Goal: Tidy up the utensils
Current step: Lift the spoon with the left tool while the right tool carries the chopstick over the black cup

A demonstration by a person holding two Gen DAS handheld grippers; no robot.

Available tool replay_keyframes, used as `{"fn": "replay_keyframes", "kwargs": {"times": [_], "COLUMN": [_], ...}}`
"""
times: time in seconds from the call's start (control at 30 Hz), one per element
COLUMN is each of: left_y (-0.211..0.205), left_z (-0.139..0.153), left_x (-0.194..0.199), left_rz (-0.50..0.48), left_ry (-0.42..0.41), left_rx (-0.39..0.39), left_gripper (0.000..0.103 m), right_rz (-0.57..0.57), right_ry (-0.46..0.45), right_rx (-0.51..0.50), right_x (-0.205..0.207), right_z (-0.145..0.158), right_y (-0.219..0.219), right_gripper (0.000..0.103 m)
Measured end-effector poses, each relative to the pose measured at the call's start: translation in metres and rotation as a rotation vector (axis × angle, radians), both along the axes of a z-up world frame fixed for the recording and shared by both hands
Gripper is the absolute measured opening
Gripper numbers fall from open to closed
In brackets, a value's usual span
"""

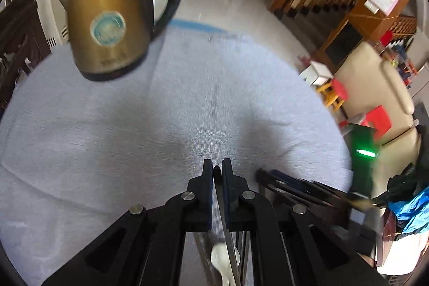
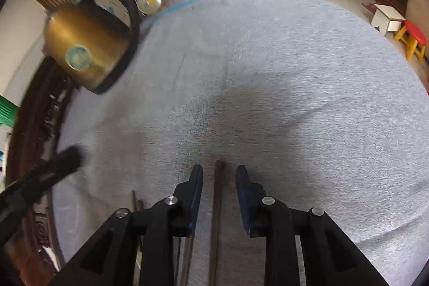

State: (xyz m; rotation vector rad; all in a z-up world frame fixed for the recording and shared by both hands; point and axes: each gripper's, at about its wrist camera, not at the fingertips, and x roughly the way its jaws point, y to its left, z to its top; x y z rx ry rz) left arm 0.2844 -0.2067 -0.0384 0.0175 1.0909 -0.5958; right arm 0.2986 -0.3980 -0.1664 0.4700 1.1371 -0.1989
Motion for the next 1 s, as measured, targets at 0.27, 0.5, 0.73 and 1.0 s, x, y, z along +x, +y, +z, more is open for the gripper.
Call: {"fn": "replay_keyframes", "kwargs": {"times": [0.27,0.5,0.73,1.0], "left_y": [0.03,0.051,0.082,0.117], "left_z": [0.051,0.088,0.136,0.175], "left_x": [-0.056,-0.116,-0.188,-0.252], "left_rz": [-0.002,0.019,0.042,0.089], "left_ry": [-0.145,-0.286,-0.43,-0.522], "left_rx": [-0.067,-0.102,-0.157,-0.204], "left_gripper": [0.007,0.006,0.006,0.005], "right_rz": [0.031,-0.018,-0.059,-0.123], "right_ry": [0.068,-0.161,-0.498,-0.879], "right_rx": [-0.234,-0.094,-0.119,-0.158], "right_x": [0.007,-0.072,-0.194,-0.324], "right_z": [0.007,0.051,0.143,0.225], "right_y": [0.028,0.009,0.026,0.074], "right_gripper": [0.007,0.006,0.006,0.007]}}
